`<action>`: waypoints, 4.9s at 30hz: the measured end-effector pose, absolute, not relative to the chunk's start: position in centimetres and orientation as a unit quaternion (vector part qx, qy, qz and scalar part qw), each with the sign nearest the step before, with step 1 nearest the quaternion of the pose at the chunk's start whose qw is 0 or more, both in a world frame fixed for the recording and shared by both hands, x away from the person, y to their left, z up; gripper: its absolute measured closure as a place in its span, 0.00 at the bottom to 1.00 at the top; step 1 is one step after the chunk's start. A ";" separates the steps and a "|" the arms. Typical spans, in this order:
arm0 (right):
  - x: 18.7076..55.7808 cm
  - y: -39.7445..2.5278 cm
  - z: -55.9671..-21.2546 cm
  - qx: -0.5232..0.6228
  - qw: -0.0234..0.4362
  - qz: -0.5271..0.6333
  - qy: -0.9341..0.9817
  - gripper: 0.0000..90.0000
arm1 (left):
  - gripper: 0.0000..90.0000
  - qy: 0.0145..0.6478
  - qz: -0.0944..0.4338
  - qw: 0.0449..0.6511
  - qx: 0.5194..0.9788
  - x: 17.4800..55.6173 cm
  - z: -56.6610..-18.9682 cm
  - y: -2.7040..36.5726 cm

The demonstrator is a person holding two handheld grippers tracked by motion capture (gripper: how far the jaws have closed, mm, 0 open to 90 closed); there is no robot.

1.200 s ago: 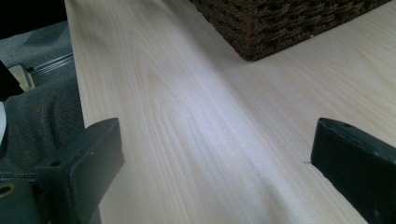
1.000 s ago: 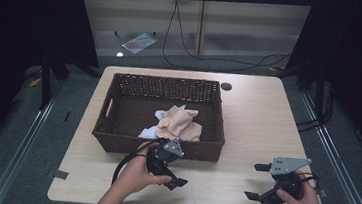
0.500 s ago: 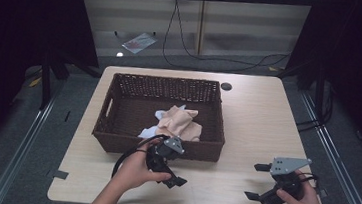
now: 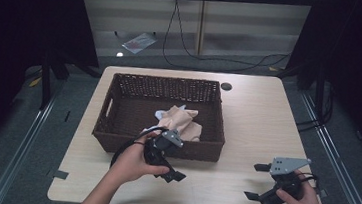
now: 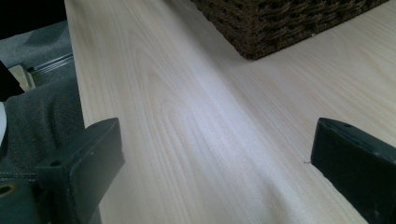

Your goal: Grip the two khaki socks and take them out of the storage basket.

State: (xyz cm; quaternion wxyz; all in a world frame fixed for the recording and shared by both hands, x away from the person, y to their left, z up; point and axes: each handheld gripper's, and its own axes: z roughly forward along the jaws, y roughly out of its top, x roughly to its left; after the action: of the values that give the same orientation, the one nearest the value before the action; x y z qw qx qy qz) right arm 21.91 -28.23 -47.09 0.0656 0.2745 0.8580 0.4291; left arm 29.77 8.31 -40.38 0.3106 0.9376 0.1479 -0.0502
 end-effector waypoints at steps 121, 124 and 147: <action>21.9 -28.4 -46.9 0.274 0.064 0.432 0.857 0.03 | 0.79 0.323 -0.001 0.198 0.926 45.5 -43.3 7.2; 21.9 -28.4 -47.0 0.273 0.064 0.431 0.858 0.03 | 0.88 0.324 -0.006 0.200 0.925 45.4 -43.1 7.2; 21.9 -28.4 -46.9 0.274 0.065 0.431 0.857 0.03 | 0.92 0.341 -0.074 0.205 0.914 44.1 -36.0 9.3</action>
State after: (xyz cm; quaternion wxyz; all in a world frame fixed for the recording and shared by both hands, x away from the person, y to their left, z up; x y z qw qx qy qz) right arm 21.85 -28.44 -46.94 0.0651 0.2737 0.8571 0.4315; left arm 44.08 9.32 -35.97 0.2045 0.9144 0.3414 -0.0741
